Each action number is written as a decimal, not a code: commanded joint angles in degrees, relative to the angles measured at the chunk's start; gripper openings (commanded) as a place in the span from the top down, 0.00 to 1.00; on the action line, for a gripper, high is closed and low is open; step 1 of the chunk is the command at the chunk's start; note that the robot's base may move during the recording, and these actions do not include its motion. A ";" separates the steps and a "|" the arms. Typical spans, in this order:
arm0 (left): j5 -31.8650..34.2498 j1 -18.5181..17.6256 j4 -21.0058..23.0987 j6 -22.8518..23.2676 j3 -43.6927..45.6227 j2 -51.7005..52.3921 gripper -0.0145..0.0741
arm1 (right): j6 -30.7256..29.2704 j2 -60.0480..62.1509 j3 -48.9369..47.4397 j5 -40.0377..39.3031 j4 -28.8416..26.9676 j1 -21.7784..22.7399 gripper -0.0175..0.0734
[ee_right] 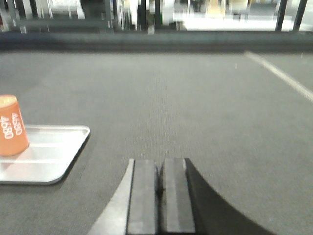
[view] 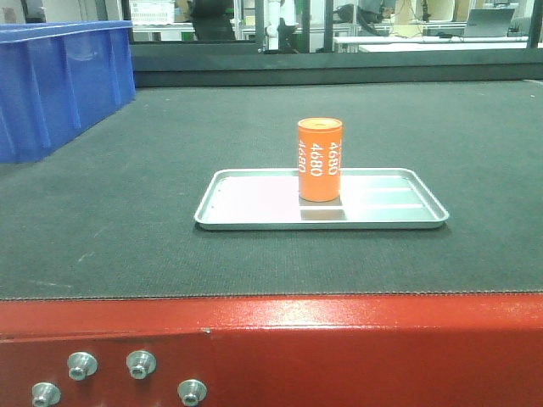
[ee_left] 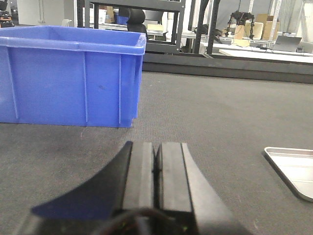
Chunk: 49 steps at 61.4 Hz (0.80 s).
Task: Grab orange capacitor from left shelf to right conveyor
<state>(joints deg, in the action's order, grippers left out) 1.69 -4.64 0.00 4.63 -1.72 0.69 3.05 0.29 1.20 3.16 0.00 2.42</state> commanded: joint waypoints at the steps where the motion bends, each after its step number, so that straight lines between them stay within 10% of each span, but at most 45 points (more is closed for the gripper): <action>1: 4.79 -0.09 0.00 -0.03 0.23 1.11 0.95 | -0.08 1.45 0.88 -8.50 0.00 0.24 0.74; 49: 4.79 -0.09 0.00 -0.03 0.23 1.11 0.95 | -0.08 1.45 0.71 -7.42 0.00 0.24 0.74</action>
<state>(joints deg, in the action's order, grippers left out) 1.69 -4.64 0.00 4.63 -1.72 0.69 3.05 0.53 1.80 1.27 0.00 2.42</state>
